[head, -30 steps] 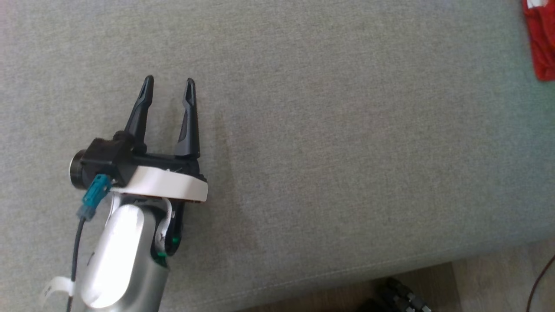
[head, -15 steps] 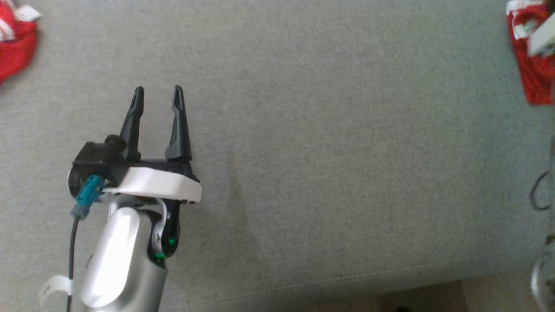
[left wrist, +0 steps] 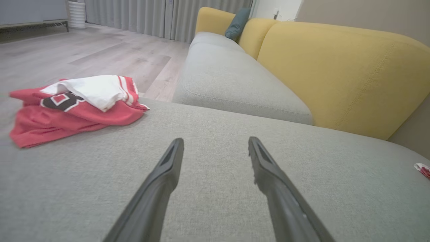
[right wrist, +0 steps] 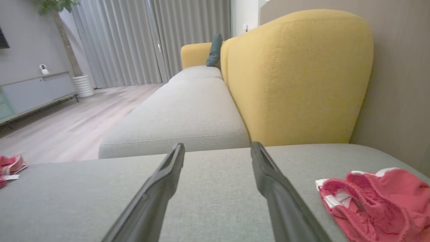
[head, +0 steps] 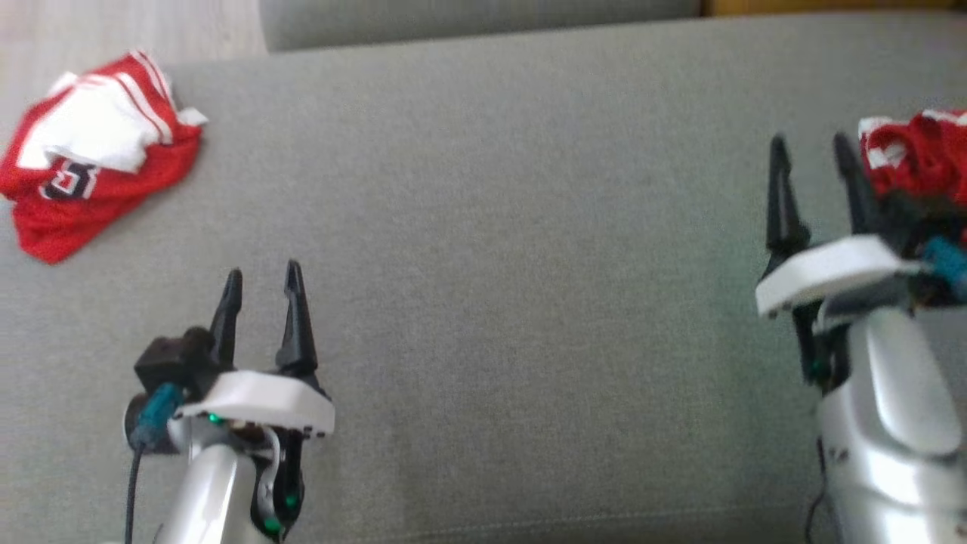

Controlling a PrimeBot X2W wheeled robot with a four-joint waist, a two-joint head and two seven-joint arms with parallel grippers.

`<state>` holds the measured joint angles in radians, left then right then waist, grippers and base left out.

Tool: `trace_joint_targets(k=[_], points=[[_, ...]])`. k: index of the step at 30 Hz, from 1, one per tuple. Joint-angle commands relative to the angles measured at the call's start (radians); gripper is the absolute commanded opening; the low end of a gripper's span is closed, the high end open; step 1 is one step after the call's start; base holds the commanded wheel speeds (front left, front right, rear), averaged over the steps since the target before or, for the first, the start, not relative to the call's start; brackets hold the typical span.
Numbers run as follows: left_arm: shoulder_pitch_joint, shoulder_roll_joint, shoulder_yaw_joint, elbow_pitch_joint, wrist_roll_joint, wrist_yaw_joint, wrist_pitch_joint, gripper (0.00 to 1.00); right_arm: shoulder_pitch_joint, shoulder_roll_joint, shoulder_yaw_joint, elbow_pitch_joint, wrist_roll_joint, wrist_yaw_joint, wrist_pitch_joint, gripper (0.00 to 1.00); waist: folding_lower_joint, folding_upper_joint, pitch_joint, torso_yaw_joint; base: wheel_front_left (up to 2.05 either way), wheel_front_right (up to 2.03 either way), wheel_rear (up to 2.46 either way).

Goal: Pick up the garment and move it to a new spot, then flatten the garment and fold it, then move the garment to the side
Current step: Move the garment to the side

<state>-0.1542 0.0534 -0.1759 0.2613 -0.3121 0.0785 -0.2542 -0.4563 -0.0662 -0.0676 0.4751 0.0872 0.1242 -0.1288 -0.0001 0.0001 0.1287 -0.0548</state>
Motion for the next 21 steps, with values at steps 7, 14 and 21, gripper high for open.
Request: trace_joint_targets(k=[7, 14, 21], points=[[0.049, 0.001, 0.04, 0.015, 0.011, -0.009, -0.008, 1.0, 0.15, 0.016, 0.099, -0.099, 0.098, 0.007, -0.056, 1.0, 0.0001, -0.0001, -0.112, 0.033, 0.0, 0.0, 0.0], [0.08, -0.002, 0.026, 0.03, 0.013, -0.013, -0.008, 1.0, 0.258, 0.016, 0.172, -0.141, 0.135, 0.007, -0.088, 1.0, 0.0001, -0.0001, -0.133, 0.045, 0.0, 0.0, 0.0], [0.091, -0.003, 0.018, 0.016, 0.007, -0.01, -0.008, 1.0, 0.312, 0.016, 0.193, -0.149, 0.144, 0.007, -0.102, 1.0, 0.0001, -0.0001, -0.14, 0.05, 0.0, 0.0, 0.0]])
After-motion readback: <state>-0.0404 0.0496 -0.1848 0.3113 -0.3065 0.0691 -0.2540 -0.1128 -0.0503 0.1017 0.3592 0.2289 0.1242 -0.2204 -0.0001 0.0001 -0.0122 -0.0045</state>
